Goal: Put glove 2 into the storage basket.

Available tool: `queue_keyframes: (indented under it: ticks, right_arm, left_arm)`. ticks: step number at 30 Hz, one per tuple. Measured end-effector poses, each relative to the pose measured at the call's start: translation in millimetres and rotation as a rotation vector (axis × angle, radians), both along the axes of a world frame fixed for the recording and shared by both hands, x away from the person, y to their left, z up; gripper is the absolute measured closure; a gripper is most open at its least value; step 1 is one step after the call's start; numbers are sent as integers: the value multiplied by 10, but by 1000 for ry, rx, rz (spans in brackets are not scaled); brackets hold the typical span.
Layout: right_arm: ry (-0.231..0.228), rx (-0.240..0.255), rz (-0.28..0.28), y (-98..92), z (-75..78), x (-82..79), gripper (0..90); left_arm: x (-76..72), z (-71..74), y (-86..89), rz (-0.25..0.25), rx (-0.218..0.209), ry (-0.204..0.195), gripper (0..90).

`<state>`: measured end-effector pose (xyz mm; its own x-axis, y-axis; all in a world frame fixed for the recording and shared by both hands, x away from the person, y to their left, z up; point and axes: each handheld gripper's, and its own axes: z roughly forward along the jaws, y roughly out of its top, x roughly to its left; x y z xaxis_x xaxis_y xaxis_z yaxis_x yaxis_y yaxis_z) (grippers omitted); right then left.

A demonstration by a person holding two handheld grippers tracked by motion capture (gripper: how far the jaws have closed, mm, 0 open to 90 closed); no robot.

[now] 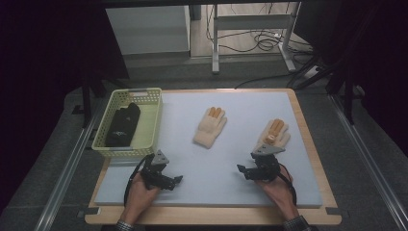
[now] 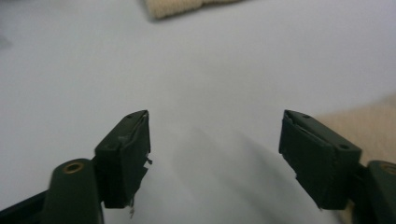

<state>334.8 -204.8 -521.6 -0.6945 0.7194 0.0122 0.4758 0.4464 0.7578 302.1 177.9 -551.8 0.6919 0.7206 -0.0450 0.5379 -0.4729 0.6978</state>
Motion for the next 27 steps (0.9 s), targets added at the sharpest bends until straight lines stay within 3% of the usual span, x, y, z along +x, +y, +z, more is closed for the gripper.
queue_keyframes:
  ticks: [5,9,14,18,20,26,27]
  right_arm:
    - [-6,-9,18,125,58,129,349]
    - [-13,-14,41,291,124,300,448]
    - [-26,-13,64,546,163,559,507]
    - [-38,-41,68,663,166,666,545]
    - [-41,-57,75,772,173,806,594]
    - [-29,-53,74,917,172,1020,606]
    - [-23,-51,75,981,166,1110,556]
  left_arm:
    - [0,0,1,0,-1,1,16]
    - [0,0,1,1,-1,0,16]
    - [-1,0,1,0,0,-1,17]
    - [-1,0,1,1,0,-1,17]
    - [-1,0,1,1,-1,0,17]
    - [-1,0,1,1,-1,0,17]
    - [-1,-1,1,1,-1,-1,17]
